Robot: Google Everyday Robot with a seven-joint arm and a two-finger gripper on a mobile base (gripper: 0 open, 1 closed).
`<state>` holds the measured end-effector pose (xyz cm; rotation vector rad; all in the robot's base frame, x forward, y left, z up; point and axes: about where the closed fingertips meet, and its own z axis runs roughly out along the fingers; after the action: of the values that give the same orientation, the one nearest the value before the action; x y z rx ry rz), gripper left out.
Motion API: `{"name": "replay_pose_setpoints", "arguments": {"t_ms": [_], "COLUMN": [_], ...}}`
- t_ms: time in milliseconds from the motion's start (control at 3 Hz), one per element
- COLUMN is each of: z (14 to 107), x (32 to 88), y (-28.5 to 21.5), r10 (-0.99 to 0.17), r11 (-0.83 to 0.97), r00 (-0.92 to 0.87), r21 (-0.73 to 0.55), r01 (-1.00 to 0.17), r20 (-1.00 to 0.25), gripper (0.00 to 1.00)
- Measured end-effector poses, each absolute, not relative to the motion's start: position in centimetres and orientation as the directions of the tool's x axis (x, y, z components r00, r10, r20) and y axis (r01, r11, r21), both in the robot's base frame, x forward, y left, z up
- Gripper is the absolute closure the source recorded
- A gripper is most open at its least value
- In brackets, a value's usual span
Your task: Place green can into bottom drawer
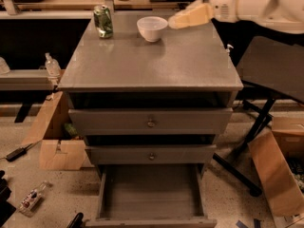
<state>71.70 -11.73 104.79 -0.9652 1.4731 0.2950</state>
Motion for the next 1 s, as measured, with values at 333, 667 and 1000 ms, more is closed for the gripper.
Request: {"name": "replay_pose_setpoints", "arguments": {"t_ms": [333,667,1000], "z": [101.7,99.1,99.1], "x": [79.6,86.7,86.7], "y": [-5.8,0.3,0.3], "r10": [-0.291,-0.240,-0.240], "r11": [0.597,0.592,0.592], "r00": [0.184,0.216,0.215], "r21": [-0.329,-0.319,-0.318], "r01": [-0.732,-0.740,-0.741], "r20": [-0.939,-0.947,-0.947], "gripper": [0.00,0.00,0.00]}}
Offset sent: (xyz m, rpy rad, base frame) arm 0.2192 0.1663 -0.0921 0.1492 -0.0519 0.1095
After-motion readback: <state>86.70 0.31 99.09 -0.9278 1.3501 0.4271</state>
